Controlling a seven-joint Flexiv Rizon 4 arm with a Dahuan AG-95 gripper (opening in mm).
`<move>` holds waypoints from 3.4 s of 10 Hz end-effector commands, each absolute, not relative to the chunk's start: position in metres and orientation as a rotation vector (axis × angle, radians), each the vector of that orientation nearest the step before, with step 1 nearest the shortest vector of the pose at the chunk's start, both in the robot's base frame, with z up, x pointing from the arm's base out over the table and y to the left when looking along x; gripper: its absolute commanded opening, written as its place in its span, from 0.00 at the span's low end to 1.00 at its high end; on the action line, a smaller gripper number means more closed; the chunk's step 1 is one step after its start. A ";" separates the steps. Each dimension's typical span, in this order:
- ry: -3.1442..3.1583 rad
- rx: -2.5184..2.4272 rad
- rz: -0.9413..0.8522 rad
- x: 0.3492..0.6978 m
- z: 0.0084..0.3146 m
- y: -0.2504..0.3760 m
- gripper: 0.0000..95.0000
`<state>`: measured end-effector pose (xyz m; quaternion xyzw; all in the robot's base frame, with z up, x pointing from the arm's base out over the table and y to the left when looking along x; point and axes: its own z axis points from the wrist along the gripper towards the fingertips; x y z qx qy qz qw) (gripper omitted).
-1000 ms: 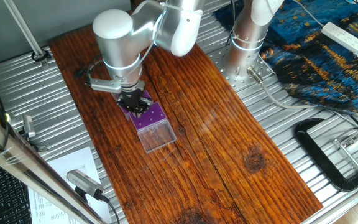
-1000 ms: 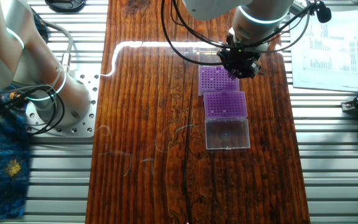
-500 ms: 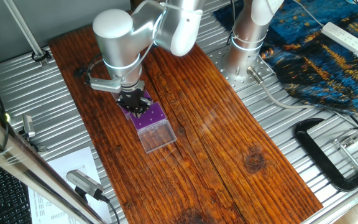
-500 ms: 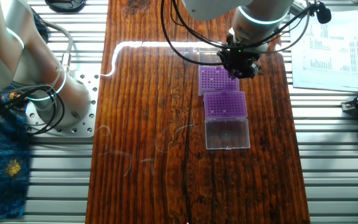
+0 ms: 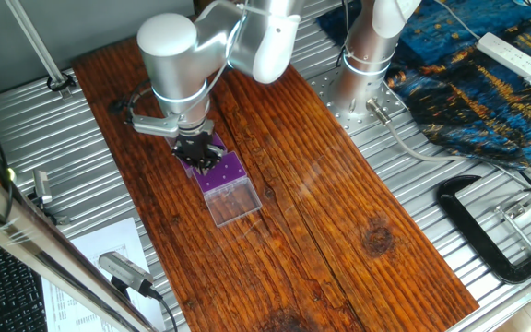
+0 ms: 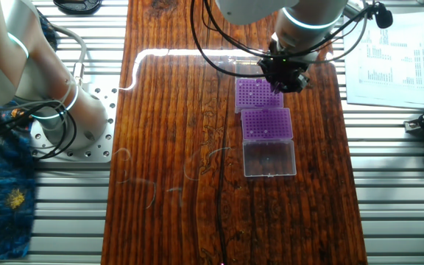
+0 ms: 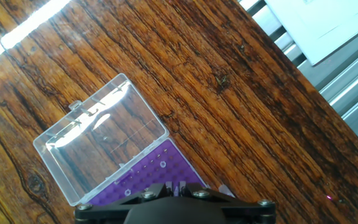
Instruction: Transfer all small pipette tips from one holder to another
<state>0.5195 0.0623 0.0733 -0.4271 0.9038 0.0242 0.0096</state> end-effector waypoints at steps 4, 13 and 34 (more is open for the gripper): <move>2.819 -1.344 0.069 0.520 0.072 0.062 0.00; 2.813 -1.366 0.069 0.520 0.069 0.062 0.20; 2.773 -1.555 0.059 0.497 0.064 -0.046 0.20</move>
